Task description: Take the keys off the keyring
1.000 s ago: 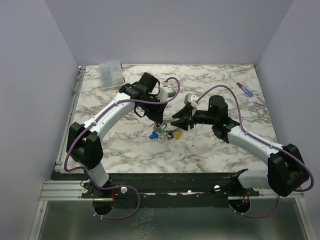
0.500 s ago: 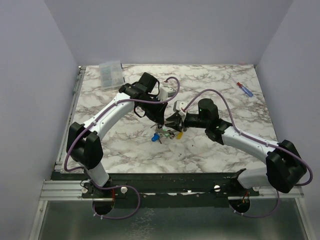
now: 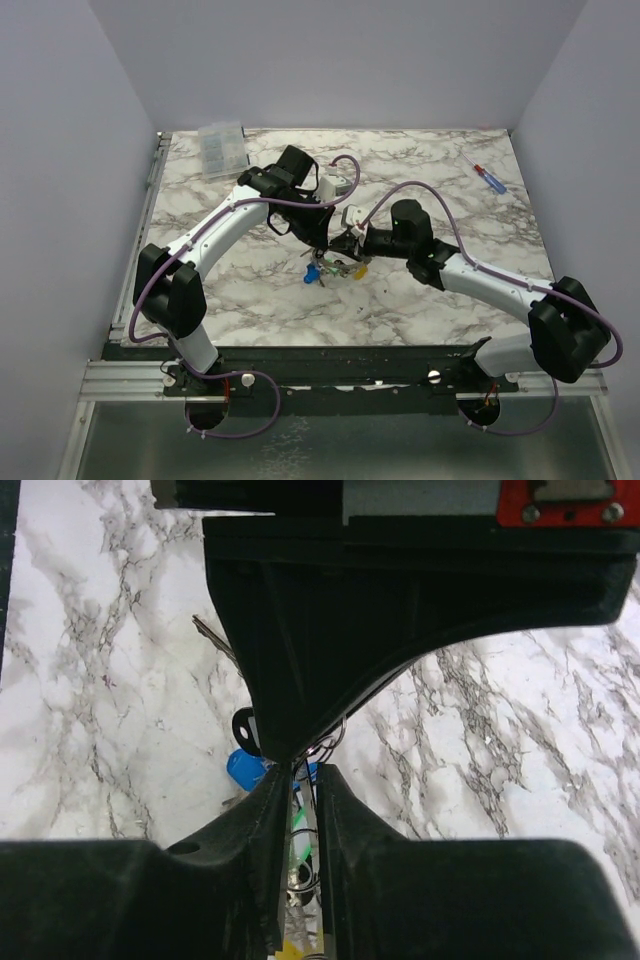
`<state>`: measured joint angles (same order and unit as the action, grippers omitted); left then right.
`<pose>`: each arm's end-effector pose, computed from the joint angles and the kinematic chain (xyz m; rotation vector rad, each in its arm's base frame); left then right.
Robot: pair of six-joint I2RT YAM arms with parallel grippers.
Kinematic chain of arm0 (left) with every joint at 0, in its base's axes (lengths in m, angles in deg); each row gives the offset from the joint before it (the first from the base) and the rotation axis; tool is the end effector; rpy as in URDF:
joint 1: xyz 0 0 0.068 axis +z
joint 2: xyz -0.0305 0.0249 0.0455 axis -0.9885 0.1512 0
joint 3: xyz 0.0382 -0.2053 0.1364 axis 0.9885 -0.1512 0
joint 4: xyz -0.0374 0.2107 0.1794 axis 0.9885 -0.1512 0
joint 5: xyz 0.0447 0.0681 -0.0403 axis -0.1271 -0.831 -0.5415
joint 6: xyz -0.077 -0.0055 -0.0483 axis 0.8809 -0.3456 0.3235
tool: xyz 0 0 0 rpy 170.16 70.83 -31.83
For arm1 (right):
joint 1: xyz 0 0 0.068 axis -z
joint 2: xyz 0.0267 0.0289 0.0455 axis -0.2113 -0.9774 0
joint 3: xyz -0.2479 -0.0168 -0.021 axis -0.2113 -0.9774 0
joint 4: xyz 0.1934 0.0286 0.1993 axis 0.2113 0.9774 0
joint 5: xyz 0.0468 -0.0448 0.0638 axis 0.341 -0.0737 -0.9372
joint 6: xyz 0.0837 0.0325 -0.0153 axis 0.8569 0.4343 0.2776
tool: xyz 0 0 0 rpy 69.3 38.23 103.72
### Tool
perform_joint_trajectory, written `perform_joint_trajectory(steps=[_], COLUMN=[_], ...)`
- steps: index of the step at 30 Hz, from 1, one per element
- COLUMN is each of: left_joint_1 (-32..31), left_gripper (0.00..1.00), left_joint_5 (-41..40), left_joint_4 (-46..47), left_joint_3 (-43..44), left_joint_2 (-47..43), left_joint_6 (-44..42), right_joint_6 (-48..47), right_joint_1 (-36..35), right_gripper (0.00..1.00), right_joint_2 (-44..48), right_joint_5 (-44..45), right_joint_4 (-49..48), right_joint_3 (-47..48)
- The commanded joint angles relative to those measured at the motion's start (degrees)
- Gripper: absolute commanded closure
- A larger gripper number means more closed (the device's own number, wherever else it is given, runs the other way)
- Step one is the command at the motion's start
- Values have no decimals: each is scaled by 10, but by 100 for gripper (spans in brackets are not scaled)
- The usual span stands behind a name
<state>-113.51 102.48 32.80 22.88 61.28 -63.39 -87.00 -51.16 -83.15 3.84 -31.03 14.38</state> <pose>0.2960 -0.2418 0.2415 1.1723 2.3690 -0.9340 0.2503 0.2603 0.2074 -1.3115 1.3516 0.7193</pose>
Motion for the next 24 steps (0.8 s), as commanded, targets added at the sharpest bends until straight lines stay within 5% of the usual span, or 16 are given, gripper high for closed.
perform_joint_trajectory(steps=[1, 8, 11, 18, 24], left_joint_1=[-2, -1, -3, -6, -6], left_gripper=[100, 100, 100, 100, 100], left_joint_5=[35, 44, 51, 53, 55], left_joint_4=[-15, -14, -15, -17, -13], left_joint_3=[-4, -2, 0, -4, 2], left_joint_2=[-4, -1, 2, 2, 5], left_joint_6=[-18, -14, -15, -17, -9], right_joint_6=[-16, -21, -24, -32, -43], right_joint_1=[-4, -13, -25, -35, -38], right_gripper=[84, 86, 76, 72, 54], right_joint_2=[-5, -7, -10, -13, -12], right_joint_5=[27, 60, 89, 125, 82], right_joint_4=[-12, -19, -24, -39, -24], right_joint_3=[9, 11, 14, 9, 10])
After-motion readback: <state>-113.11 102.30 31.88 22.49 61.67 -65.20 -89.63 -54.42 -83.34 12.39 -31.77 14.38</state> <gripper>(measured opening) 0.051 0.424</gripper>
